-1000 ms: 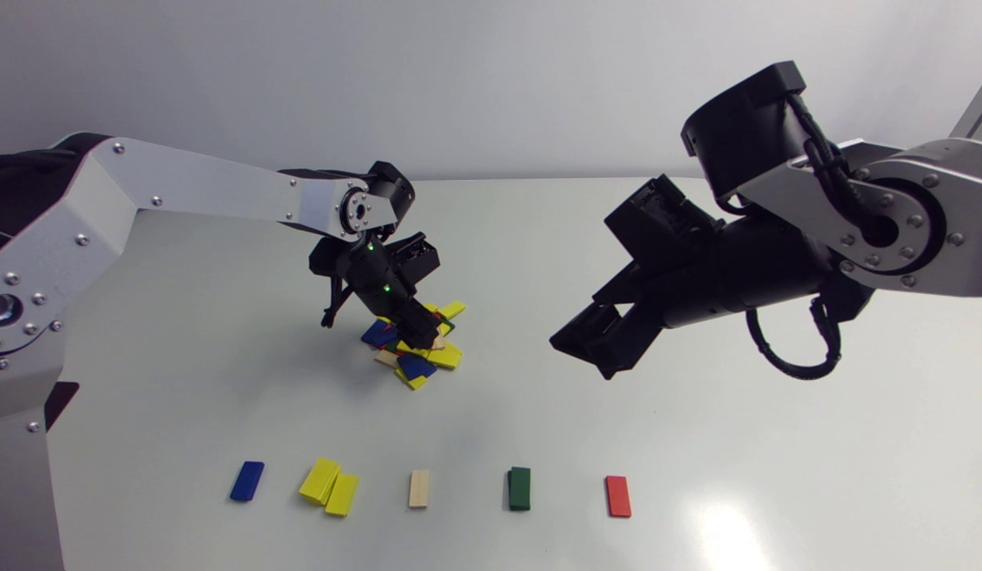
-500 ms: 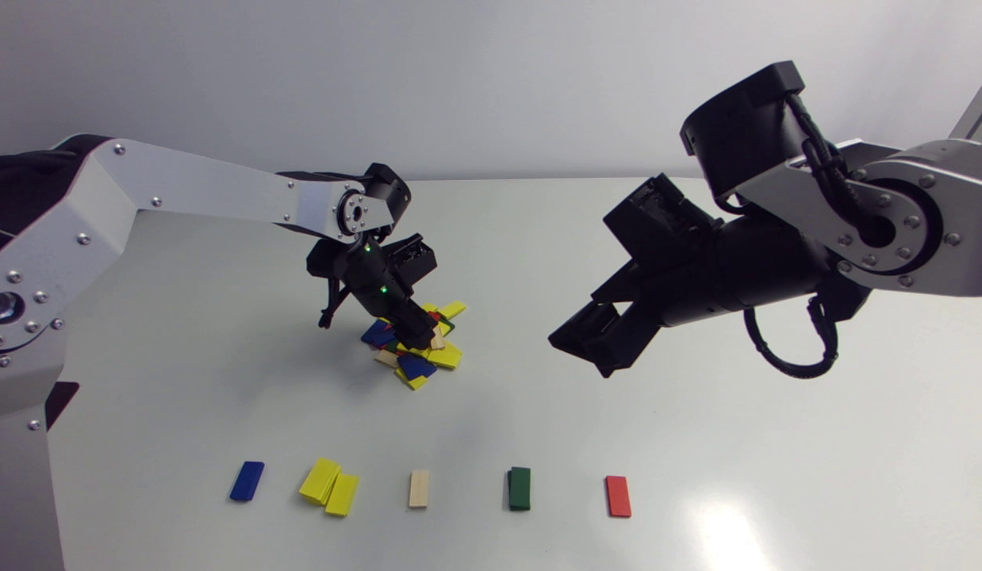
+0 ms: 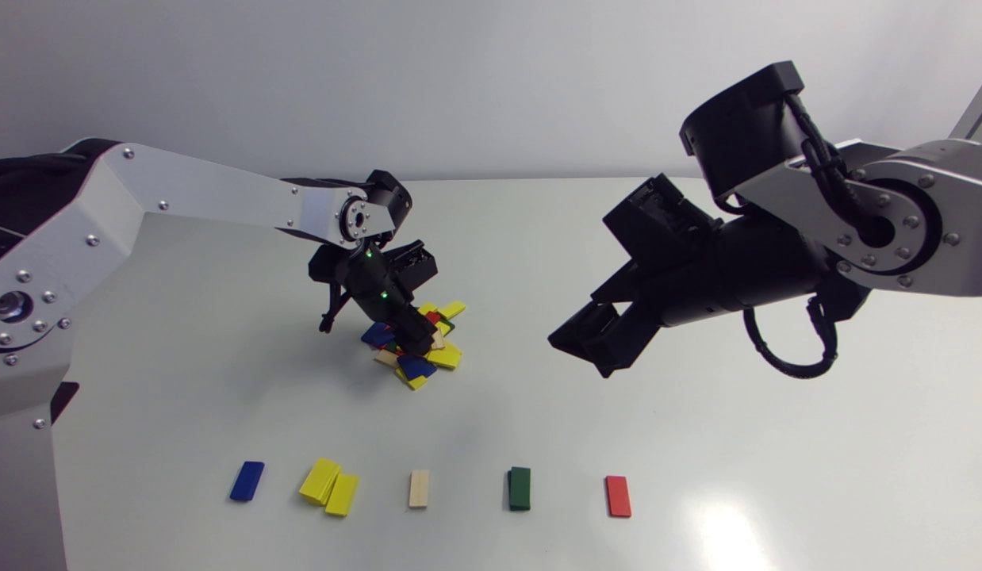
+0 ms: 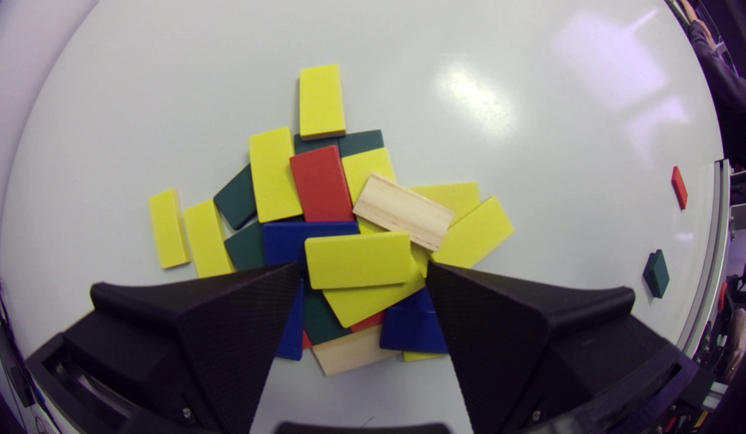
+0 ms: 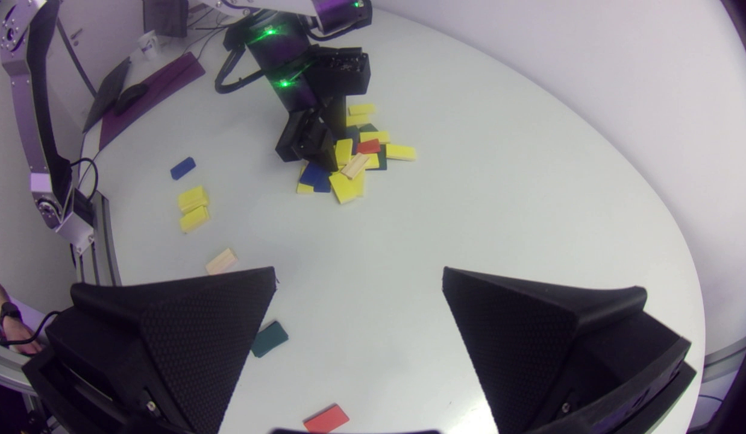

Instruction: Take domino bricks one by one from the mixed stack on the table and place each onto the existing stack of the same color.

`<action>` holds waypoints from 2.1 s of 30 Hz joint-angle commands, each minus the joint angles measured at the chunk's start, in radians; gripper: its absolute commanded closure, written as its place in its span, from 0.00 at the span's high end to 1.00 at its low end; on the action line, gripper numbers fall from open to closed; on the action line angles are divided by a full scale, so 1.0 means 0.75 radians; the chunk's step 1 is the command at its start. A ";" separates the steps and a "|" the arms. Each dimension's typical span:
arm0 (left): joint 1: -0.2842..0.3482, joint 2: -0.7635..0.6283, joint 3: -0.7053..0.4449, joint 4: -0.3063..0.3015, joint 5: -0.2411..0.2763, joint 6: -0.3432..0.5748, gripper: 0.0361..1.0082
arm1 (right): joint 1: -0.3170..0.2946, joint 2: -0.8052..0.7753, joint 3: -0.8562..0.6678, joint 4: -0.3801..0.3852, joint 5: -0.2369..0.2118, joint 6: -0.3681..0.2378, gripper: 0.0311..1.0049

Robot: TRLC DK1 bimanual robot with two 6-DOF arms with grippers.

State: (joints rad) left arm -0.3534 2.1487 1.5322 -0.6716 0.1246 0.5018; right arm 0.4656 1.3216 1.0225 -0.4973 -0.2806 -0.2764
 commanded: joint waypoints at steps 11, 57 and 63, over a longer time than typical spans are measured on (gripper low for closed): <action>0.005 0.046 -0.020 0.016 0.010 0.034 0.67 | 0.021 0.044 -0.001 0.002 0.010 0.033 0.96; -0.011 -0.363 -0.280 -0.084 0.016 0.276 0.34 | 0.023 0.017 -0.032 0.002 0.014 0.035 0.96; -0.040 -0.603 -0.630 -0.025 0.016 0.564 0.34 | 0.026 0.019 -0.036 0.004 0.014 0.031 0.96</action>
State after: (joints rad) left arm -0.3698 1.7550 1.1427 -0.6945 0.1280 0.8181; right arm 0.4854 1.3457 1.0225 -0.4969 -0.2798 -0.2684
